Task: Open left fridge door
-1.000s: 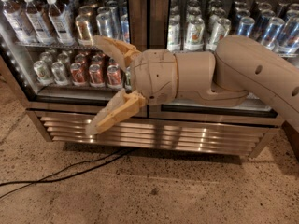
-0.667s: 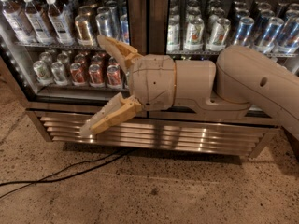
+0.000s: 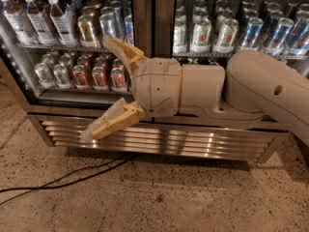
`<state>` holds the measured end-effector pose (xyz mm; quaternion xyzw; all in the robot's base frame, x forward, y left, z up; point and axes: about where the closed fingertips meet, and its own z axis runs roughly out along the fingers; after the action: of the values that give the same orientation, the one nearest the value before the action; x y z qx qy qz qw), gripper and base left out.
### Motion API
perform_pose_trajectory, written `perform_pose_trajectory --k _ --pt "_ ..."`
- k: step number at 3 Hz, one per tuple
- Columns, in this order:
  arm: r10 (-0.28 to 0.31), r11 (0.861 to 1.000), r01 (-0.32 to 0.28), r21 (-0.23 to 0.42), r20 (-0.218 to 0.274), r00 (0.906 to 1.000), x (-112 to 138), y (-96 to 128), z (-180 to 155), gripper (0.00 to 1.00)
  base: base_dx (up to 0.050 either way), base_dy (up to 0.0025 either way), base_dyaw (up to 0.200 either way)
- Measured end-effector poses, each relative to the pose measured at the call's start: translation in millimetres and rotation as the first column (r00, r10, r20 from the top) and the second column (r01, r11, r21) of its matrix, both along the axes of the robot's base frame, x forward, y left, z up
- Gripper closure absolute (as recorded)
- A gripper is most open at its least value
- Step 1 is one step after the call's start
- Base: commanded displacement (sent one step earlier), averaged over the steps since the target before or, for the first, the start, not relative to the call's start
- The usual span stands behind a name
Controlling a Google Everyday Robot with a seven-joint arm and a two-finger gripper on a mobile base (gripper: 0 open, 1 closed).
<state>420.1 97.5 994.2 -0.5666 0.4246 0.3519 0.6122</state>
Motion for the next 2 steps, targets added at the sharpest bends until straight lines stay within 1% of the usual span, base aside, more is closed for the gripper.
perform_pose_trajectory --k 1,2 --pt "0.023 1.000 -0.023 0.007 -0.095 0.9952 4.4 -0.9 1.4 0.00 0.000 0.00000 0.000" --pt "0.025 1.000 -0.024 0.012 -0.166 0.9857 4.0 0.7 0.3 0.00 0.000 0.00000 0.000"
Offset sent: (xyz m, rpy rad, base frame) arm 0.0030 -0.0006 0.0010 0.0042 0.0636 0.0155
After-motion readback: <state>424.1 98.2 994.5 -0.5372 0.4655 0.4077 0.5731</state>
